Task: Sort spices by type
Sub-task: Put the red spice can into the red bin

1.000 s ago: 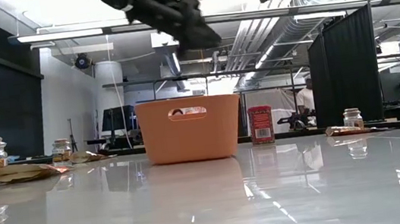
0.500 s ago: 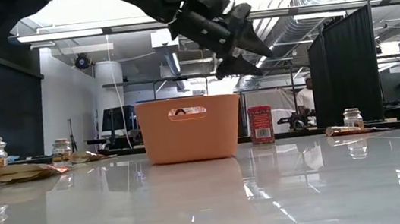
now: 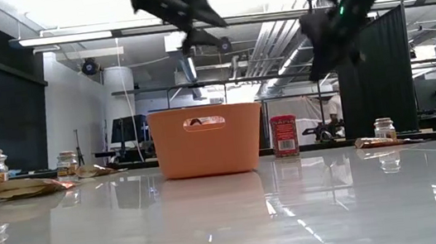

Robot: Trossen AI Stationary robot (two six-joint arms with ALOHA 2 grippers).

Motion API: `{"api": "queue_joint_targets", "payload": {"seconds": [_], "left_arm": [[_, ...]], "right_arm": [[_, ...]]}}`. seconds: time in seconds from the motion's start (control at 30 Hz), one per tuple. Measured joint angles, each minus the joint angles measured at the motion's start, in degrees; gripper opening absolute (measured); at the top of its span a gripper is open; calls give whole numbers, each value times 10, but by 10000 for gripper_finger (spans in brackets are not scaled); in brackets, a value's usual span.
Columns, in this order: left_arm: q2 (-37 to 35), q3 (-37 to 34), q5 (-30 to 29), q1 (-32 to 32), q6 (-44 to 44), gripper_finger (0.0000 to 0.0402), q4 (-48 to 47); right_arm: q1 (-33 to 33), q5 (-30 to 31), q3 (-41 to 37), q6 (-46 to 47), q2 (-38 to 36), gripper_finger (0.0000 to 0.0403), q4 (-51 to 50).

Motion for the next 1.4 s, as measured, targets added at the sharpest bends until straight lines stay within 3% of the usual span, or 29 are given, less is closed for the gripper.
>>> {"api": "queue_joint_targets", "payload": {"seconds": [0.17, 0.3, 0.53, 0.9, 1.13, 1.33, 1.4], "left_arm": [[-104, -121, 2, 8, -28, 228, 31], [-170, -234, 0, -5, -83, 227, 116], [-212, -365, -6, -28, -179, 227, 260], [-212, -392, -7, -62, -174, 227, 251], [-212, -392, -6, -75, -156, 227, 222], [-209, -392, -9, -83, -81, 227, 188], [-202, -392, -33, -90, -38, 227, 196]], "right_arm": [[-9, -23, -48, 36, 58, 0, 77], [-7, -25, -43, 38, 113, 0, 88], [-7, 8, 5, 14, 198, 0, 122], [39, -10, 95, 29, 287, 0, 136], [63, 11, 142, 11, 277, 0, 59], [72, -19, 143, 8, 274, 0, 6], [79, -20, 142, 3, 273, 0, -5]]}}
